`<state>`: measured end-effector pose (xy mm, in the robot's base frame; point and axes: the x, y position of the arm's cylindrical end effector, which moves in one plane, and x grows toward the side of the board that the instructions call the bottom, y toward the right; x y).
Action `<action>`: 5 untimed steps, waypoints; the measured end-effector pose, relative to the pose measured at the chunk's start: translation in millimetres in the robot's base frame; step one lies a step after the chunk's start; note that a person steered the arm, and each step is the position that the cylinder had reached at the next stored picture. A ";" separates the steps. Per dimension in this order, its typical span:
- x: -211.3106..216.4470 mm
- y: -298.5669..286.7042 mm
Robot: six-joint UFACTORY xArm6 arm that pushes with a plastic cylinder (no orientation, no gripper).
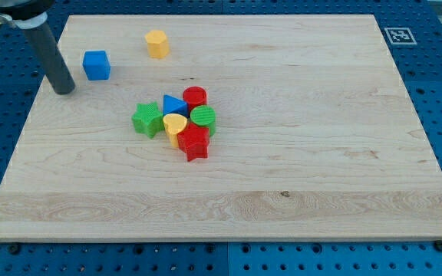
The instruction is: Push the blue cube towards the green star
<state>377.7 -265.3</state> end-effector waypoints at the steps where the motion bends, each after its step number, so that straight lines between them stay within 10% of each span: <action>1: -12.0 -2.5; 5: -30.2 3.7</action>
<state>347.5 -261.6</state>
